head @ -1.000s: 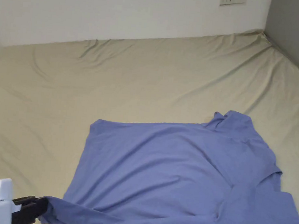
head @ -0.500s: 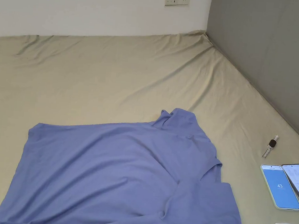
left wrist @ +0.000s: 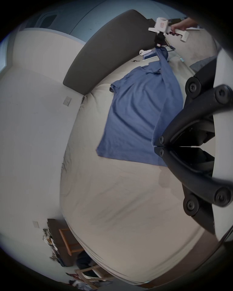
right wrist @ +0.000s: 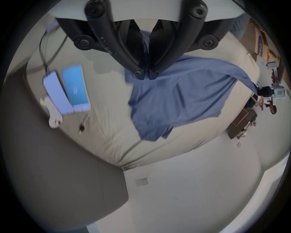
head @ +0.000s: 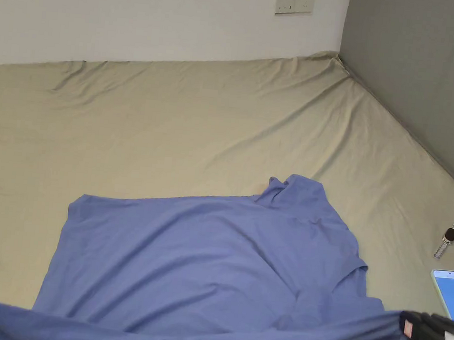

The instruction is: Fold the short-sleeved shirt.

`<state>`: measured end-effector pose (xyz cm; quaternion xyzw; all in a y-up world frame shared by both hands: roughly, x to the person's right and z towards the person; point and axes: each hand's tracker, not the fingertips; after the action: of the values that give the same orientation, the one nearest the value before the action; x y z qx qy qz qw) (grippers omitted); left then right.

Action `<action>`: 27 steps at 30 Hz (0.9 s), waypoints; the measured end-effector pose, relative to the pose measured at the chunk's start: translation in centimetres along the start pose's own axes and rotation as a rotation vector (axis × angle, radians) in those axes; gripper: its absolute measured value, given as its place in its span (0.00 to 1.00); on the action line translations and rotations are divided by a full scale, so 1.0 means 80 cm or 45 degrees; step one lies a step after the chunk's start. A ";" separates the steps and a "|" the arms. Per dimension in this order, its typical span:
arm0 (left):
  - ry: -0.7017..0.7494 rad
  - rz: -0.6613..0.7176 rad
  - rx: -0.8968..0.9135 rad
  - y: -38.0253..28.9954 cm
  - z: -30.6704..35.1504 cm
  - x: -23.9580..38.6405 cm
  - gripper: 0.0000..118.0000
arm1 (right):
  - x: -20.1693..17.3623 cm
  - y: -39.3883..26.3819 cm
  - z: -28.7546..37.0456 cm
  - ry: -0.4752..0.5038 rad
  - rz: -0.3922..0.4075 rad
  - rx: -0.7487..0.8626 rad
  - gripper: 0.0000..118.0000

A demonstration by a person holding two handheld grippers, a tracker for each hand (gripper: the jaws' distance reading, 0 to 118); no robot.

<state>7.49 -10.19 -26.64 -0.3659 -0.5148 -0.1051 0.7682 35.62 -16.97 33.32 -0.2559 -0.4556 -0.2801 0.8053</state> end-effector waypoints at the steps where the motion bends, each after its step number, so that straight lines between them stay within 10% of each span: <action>1: 0.037 -0.054 0.013 0.020 -0.021 0.002 0.00 | 0.006 0.025 -0.024 -0.021 0.029 0.014 0.05; 11: 0.190 0.000 -0.184 0.115 -0.263 -0.031 0.00 | 0.006 0.129 -0.232 -0.149 -0.035 -0.180 0.05; 23: 0.234 -0.036 -0.309 0.071 -0.334 -0.043 0.01 | -0.005 0.116 -0.280 -0.239 0.067 -0.281 0.07; 25: 0.233 -0.051 -0.313 0.065 -0.337 -0.045 0.44 | -0.005 0.120 -0.278 -0.252 0.087 -0.277 0.16; 27: 0.257 -0.066 -0.284 0.064 -0.329 -0.046 1.00 | -0.008 0.125 -0.264 -0.260 0.096 -0.251 0.62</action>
<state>27.37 -24.97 -37.49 -0.4232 -0.4293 -0.2178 0.7675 54.64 -23.83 21.60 -0.3779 -0.4956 -0.2657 0.7355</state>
